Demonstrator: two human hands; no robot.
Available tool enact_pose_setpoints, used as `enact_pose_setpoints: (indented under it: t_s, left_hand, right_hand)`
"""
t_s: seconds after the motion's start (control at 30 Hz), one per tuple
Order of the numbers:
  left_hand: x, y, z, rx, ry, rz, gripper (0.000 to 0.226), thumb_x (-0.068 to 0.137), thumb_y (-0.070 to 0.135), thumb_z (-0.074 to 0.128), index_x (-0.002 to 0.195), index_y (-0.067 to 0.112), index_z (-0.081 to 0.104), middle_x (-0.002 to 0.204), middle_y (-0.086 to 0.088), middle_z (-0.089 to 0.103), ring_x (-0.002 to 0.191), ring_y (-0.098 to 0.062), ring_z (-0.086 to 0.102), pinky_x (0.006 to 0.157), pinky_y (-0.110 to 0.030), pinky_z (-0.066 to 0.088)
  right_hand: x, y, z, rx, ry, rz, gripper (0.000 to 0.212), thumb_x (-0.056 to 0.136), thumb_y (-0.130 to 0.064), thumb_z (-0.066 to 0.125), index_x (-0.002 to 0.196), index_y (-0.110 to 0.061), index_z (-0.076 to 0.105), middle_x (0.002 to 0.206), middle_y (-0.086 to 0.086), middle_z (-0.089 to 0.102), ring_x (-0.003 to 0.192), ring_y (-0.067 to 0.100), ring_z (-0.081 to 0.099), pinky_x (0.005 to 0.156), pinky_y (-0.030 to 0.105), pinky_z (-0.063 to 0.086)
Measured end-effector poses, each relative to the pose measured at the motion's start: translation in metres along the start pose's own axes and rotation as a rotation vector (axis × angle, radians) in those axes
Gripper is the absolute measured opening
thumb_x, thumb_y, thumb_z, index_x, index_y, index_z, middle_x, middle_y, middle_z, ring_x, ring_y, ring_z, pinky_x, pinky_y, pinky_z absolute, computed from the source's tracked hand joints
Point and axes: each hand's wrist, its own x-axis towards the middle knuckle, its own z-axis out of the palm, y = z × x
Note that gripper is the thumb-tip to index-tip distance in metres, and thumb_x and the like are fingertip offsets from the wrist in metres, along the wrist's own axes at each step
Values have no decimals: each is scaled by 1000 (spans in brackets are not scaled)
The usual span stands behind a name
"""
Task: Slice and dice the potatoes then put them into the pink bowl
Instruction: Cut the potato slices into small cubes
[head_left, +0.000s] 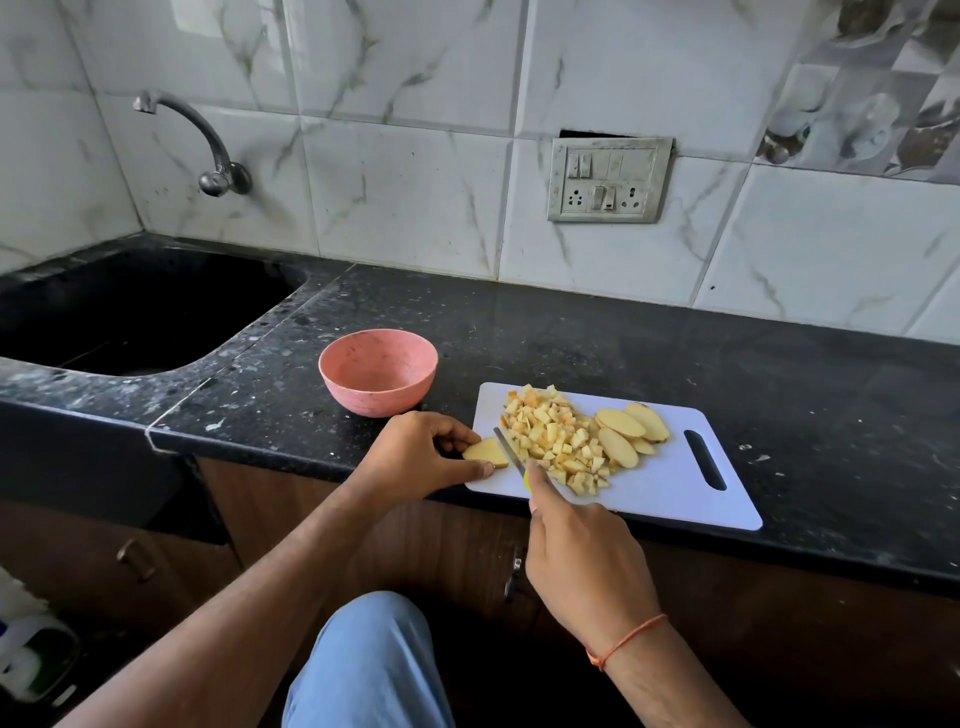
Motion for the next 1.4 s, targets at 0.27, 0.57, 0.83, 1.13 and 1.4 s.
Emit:
enact_pose_setpoints:
  t_s: [0.27, 0.57, 0.83, 1.13, 1.4]
  left_hand:
    - [1, 0, 0, 5, 3, -12, 37, 71, 45, 97, 102, 31, 85, 86, 22, 76, 82, -3, 70, 71, -22, 57]
    - [-1, 1, 3, -3, 28, -5, 36, 73, 44, 96, 104, 31, 84, 88, 21, 77, 84, -1, 69, 69, -17, 55]
    - [-1, 1, 4, -10, 32, -23, 40, 72, 47, 96, 106, 31, 84, 89, 20, 77, 84, 0, 69, 67, -13, 51]
    - [-2, 2, 0, 12, 11, 2, 49, 71, 52, 95, 114, 32, 82, 90, 18, 75, 85, 1, 66, 69, -13, 51]
    - [0, 1, -4, -3, -11, -1, 43, 72, 42, 97, 111, 29, 83, 88, 18, 76, 80, 2, 67, 68, -13, 51]
  right_hand:
    - [15, -13, 8, -86, -64, 4, 59, 108, -26, 39, 164, -27, 23, 85, -1, 63, 73, 14, 56, 58, 26, 40]
    - [18, -13, 5, -122, -106, -18, 62, 106, -21, 39, 165, -25, 20, 83, -1, 57, 72, 17, 52, 55, 28, 34]
    - [-28, 2, -9, -92, -135, -12, 64, 109, -28, 38, 165, -33, 8, 70, -7, 54, 59, 10, 53, 51, 24, 36]
    - [-32, 11, -16, -10, -57, 63, 59, 110, -35, 34, 165, -40, 12, 63, -10, 48, 53, 10, 47, 43, 22, 25]
    - [-12, 5, -12, -40, -32, 24, 57, 111, -35, 34, 165, -35, 18, 65, -8, 50, 55, 11, 47, 45, 23, 26]
